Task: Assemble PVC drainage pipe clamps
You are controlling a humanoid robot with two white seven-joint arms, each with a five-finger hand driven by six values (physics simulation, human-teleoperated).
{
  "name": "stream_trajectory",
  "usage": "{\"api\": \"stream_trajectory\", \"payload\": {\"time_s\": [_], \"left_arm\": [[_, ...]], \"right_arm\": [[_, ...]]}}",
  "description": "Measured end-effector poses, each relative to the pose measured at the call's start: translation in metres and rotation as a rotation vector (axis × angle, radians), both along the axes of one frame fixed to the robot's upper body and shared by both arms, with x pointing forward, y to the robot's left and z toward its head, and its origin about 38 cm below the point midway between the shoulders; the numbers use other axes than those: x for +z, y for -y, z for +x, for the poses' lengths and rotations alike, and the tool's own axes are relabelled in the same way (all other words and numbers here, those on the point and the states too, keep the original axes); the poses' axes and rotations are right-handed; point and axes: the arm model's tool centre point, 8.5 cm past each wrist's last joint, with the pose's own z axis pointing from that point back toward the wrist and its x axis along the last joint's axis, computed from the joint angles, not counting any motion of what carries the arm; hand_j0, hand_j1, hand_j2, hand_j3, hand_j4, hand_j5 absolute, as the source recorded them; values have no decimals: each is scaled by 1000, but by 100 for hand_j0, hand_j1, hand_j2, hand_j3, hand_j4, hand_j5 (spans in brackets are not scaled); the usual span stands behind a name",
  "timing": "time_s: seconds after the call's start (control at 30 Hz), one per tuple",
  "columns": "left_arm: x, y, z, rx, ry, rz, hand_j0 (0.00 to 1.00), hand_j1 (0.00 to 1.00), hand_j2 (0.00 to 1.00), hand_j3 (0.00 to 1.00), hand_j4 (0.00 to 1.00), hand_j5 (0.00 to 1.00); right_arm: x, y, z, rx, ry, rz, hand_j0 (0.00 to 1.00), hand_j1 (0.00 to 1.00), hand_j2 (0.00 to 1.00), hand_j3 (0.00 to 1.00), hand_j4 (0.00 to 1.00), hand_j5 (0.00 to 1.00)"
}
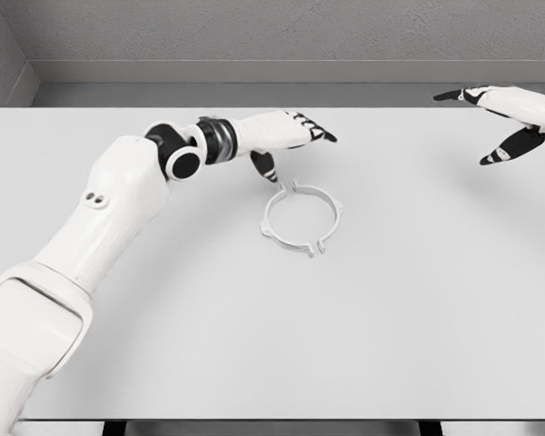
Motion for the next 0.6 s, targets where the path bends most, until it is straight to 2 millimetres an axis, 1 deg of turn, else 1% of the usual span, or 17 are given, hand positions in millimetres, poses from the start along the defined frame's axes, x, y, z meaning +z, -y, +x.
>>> {"api": "stream_trajectory", "payload": {"time_s": [0.03,0.07,0.1,0.13,0.17,0.2,0.23,0.3,0.33,0.4,0.5,0.6], "left_arm": [[-9,-22,-8,-2,-28,-40,100,100,100,100,100,100],[-13,-43,-15,-2,-43,-74,100,100,100,100,100,100],[-6,-60,-18,-1,-36,-97,100,100,100,100,100,100],[-3,-73,-21,0,-33,-116,100,100,100,100,100,100],[3,-81,-22,-1,-26,-130,100,100,100,100,100,100],[5,-87,-24,-1,-27,-140,100,100,100,100,100,100],[7,-90,-24,-1,-25,-147,100,100,100,100,100,100],[-3,-92,-30,-5,-47,-156,100,100,100,100,100,100],[-8,-89,-33,-10,-58,-159,100,100,100,100,100,100],[-12,-82,-35,-24,-69,-162,100,100,100,100,100,100],[-24,-73,-31,-10,-107,-169,100,100,100,100,100,100],[-37,-66,-29,3,-145,-173,100,100,100,100,100,100]], "right_arm": [[0,0,0,1,1,0,100,100,100,100,100,100],[1,0,0,1,1,0,100,100,100,100,100,100],[1,0,0,2,2,0,100,100,100,100,100,100],[1,-1,0,2,2,0,100,100,100,100,100,100],[0,-1,-1,3,0,0,100,100,100,100,100,100],[-2,-1,-1,5,-2,-1,100,100,100,100,100,100],[-3,-2,-2,7,-4,-1,100,100,100,100,100,100],[-2,-3,-2,11,-1,-1,100,100,100,100,100,100],[-2,-3,-2,12,-2,-1,100,100,100,100,100,100],[-2,-4,-2,13,-1,-2,100,100,100,100,100,100],[-12,-6,-7,23,-19,-4,100,100,100,100,100,100],[-12,-10,-9,37,-12,0,100,100,100,100,100,100]]}}
